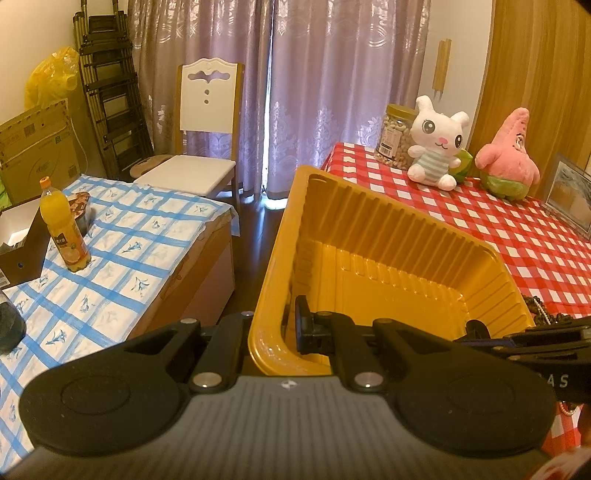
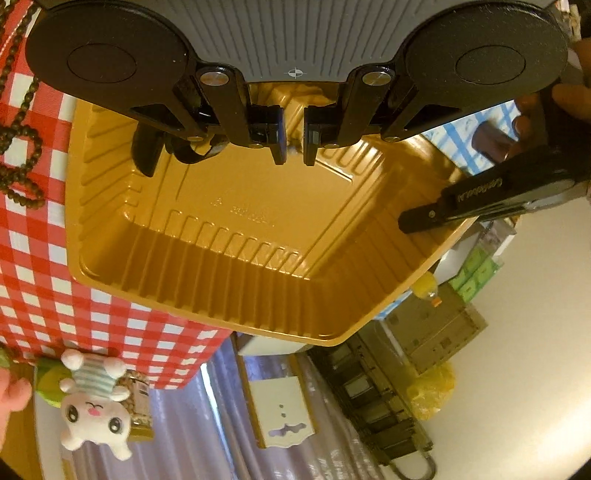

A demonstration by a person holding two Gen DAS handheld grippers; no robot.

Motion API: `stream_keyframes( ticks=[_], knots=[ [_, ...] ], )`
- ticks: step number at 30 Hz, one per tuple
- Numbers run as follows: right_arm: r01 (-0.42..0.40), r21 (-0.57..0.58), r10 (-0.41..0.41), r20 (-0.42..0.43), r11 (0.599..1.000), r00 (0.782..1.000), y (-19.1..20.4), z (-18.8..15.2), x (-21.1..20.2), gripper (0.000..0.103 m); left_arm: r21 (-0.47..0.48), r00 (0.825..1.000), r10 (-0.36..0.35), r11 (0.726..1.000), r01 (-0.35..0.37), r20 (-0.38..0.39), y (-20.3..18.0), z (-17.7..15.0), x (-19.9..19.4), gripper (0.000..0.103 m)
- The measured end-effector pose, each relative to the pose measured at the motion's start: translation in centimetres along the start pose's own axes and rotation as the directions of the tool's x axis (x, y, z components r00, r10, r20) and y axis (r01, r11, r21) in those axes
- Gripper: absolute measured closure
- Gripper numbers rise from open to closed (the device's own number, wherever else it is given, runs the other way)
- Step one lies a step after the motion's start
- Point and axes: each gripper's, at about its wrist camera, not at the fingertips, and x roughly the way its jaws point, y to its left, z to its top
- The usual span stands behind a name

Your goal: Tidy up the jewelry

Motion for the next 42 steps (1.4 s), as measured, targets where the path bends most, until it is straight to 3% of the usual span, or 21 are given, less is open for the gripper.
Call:
stream_keyframes(
  ticks=[3, 4, 11, 15, 23, 25, 27, 30, 42],
  knots=[
    [0.002, 0.012, -0.002, 0.040, 1.000, 0.999, 0.0, 0.1, -1.1, 0.064, 0.000, 1.000, -0.002, 1.000, 0.002, -0.001, 0.0, 0.2, 0.1, 0.095],
    [0.003, 0.016, -0.004, 0.055, 1.000, 0.998, 0.0, 0.1, -1.5, 0.062, 0.002, 1.000, -0.002, 1.000, 0.002, 0.000, 0.1, 0.3, 0.2, 0.095],
    [0.044, 0.087, -0.057, 0.147, 0.995, 0.988, -1.7, -0.2, -5.8, 0.061, 0.007, 1.000, 0.001, 1.000, -0.001, -0.004, 0.1, 0.5, 0.4, 0.095],
    [0.137, 0.137, -0.159, 0.162, 0.981, 0.974, -3.9, -2.1, -8.8, 0.061, 0.003, 1.000, 0.003, 1.000, -0.003, -0.006, 0.2, 0.4, 0.5, 0.096],
    [0.324, 0.214, -0.345, 0.067, 0.922, 0.936, -8.7, -7.1, -12.9, 0.061, 0.006, 1.000, -0.003, 1.000, 0.003, -0.014, 0.3, 0.3, 0.6, 0.095],
    [0.357, 0.204, -0.372, 0.042, 0.912, 0.927, -9.3, -8.0, -13.2, 0.063, 0.007, 1.000, -0.003, 1.000, 0.004, -0.016, 0.3, 0.3, 0.6, 0.095],
    [0.370, 0.206, -0.383, 0.023, 0.906, 0.924, -9.7, -8.8, -13.2, 0.075, 0.010, 1.000, -0.003, 1.000, 0.003, -0.015, 0.3, 0.3, 0.6, 0.095],
    [0.388, 0.182, -0.396, 0.009, 0.903, 0.918, -9.9, -9.5, -12.9, 0.081, 0.018, 1.000, -0.002, 1.000, 0.002, -0.013, 0.3, 0.2, 0.6, 0.095],
    [0.473, 0.036, -0.472, -0.027, 0.880, 0.881, -9.4, -9.5, -9.9, 0.097, 0.015, 1.000, -0.004, 1.000, 0.004, -0.016, 0.3, 0.3, 0.6, 0.095]
  ],
)
